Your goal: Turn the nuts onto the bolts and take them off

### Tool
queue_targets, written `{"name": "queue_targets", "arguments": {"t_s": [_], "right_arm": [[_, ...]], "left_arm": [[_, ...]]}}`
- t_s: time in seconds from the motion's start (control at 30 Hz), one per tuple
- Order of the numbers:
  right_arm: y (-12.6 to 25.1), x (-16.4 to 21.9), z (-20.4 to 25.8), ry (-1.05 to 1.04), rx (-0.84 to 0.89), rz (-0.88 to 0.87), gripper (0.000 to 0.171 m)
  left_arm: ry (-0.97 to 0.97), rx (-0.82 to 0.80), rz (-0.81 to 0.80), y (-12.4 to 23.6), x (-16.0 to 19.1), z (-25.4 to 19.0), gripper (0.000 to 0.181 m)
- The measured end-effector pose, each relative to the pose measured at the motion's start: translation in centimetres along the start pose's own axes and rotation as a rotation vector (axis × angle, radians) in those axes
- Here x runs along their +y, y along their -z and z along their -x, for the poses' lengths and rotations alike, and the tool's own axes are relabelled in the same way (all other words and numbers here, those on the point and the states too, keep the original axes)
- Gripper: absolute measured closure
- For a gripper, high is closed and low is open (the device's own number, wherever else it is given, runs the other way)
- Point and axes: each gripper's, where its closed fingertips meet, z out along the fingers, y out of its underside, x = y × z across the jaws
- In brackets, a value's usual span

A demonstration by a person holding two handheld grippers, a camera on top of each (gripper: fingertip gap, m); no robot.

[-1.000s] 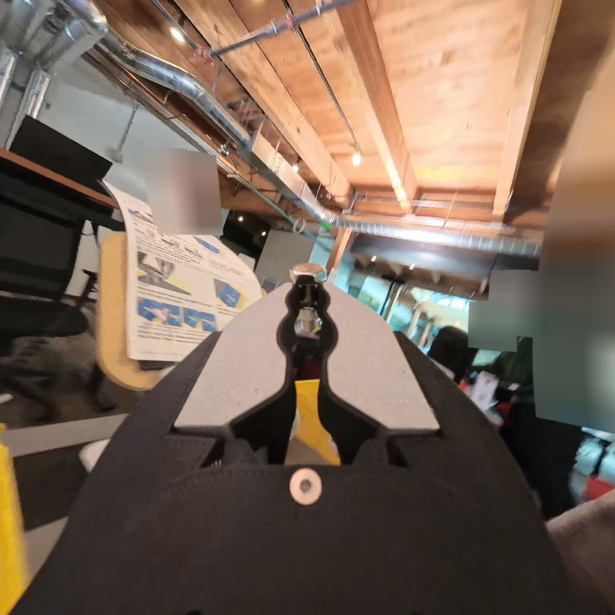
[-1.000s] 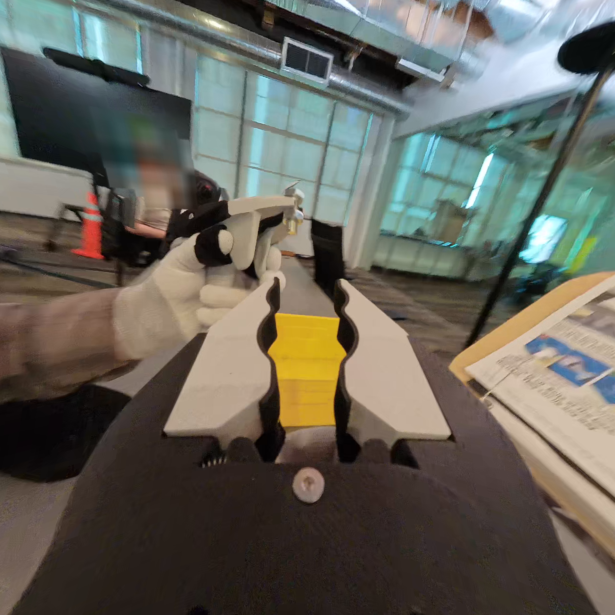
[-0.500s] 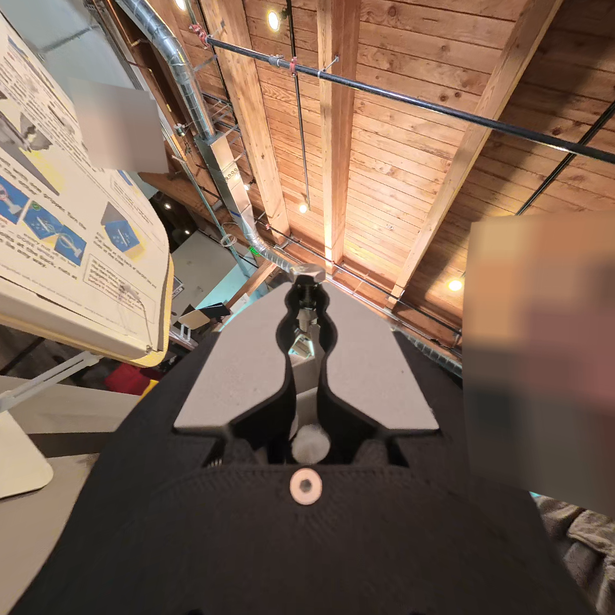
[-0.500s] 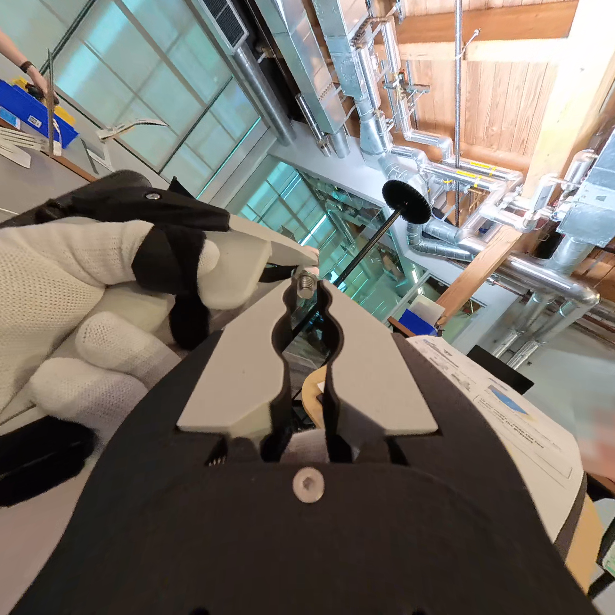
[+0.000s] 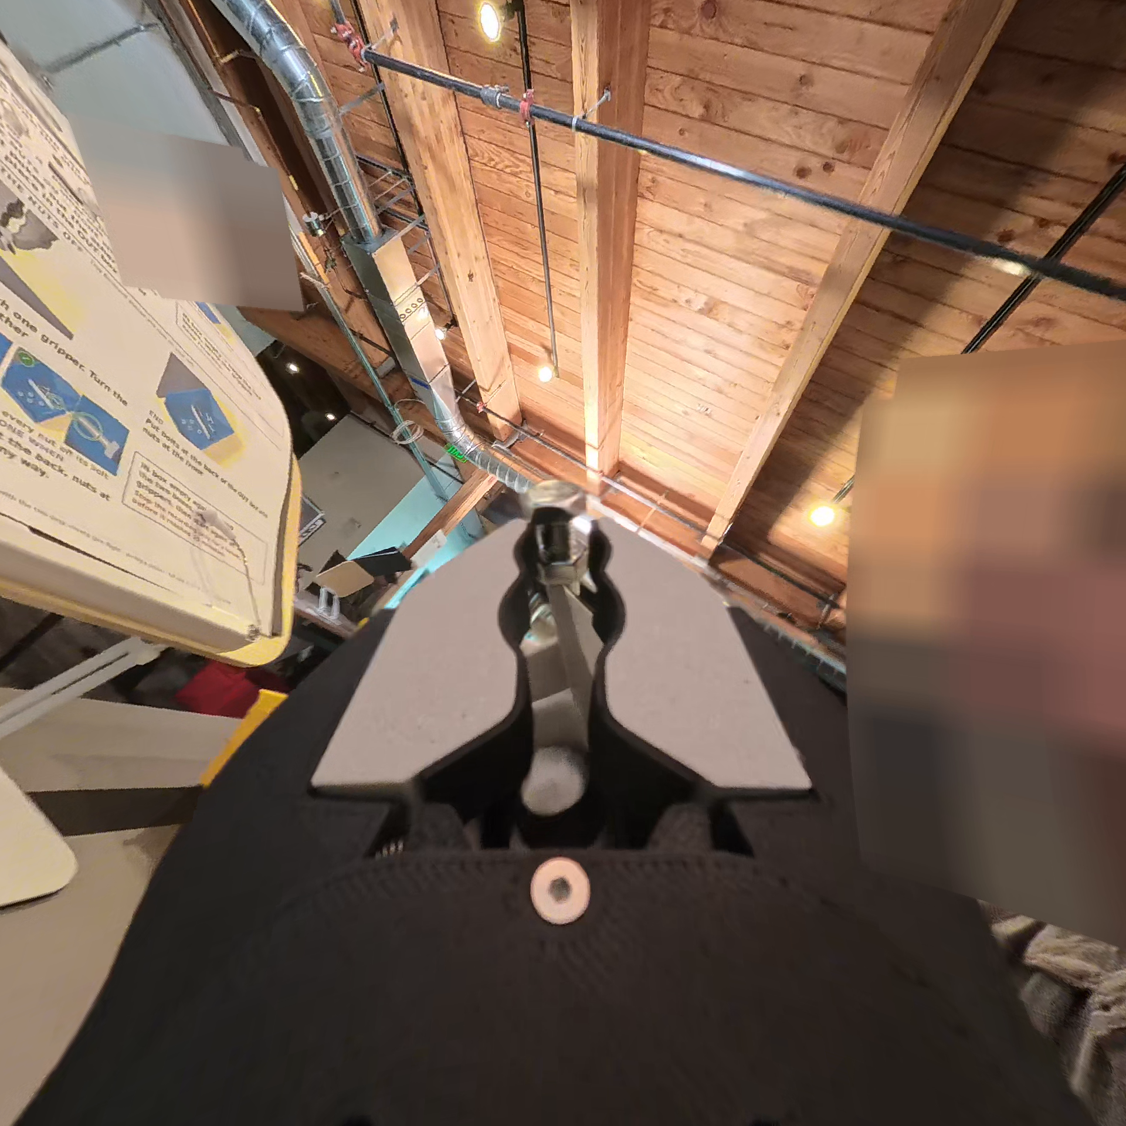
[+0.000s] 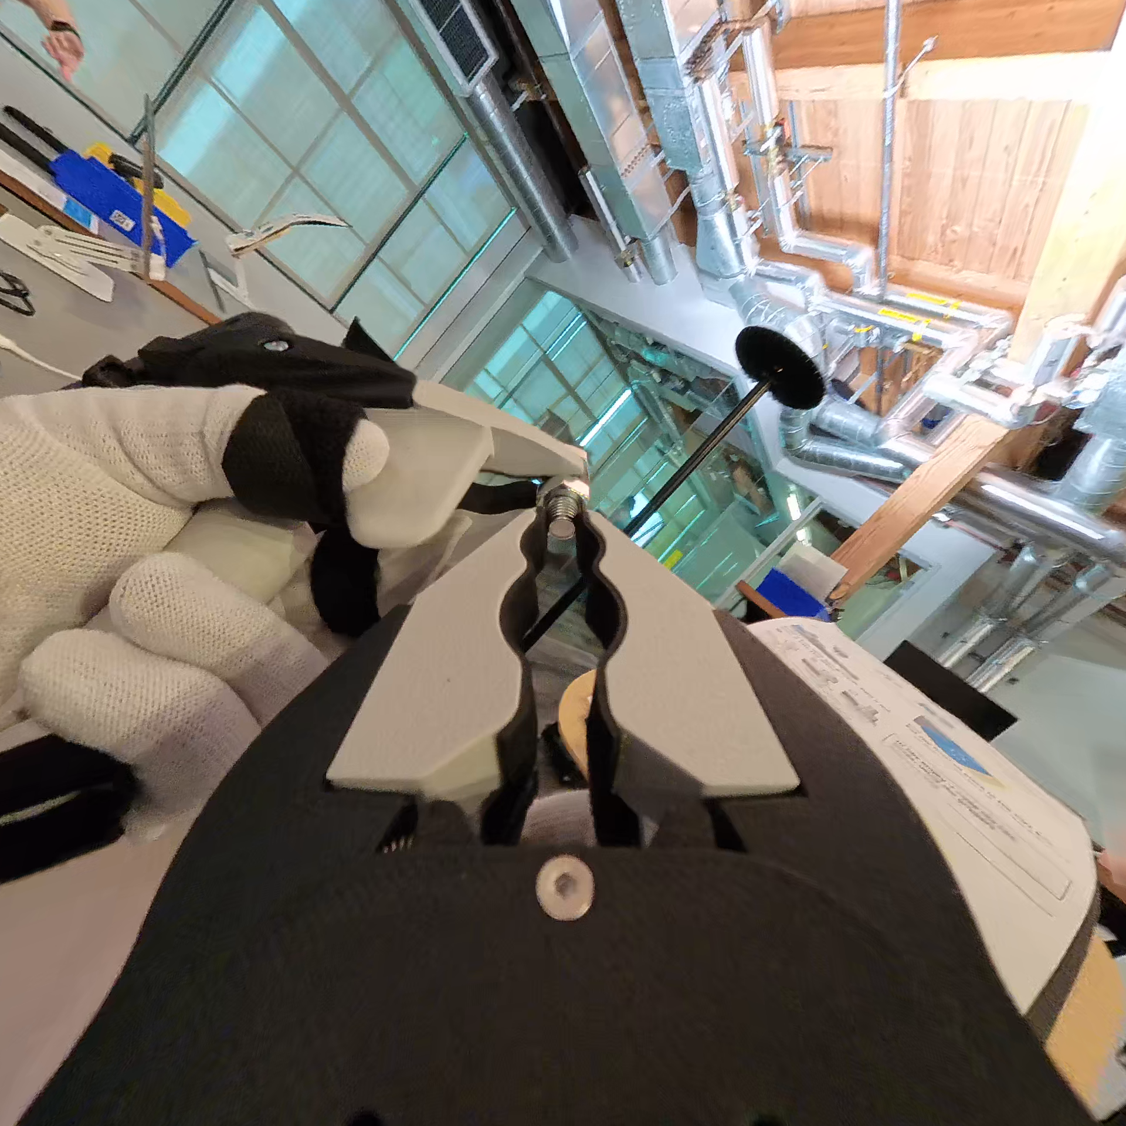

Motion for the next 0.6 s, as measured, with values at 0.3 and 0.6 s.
{"name": "queue_targets", "arguments": {"t_s": [0.3, 0.6], "right_arm": [[2.1, 3.6, -1.7, -0.285, -0.373, 0.212, 0.164], [7.0, 9.4, -3.6, -0.399, -0.515, 0.549, 0.164]], "left_arm": [[-1.134, -0.369, 0.527, 1.2, -0.4, 3.1, 0.134], [-1.672, -0.300, 0.901, -0.3, 6.6, 11.6, 0.129]]}}
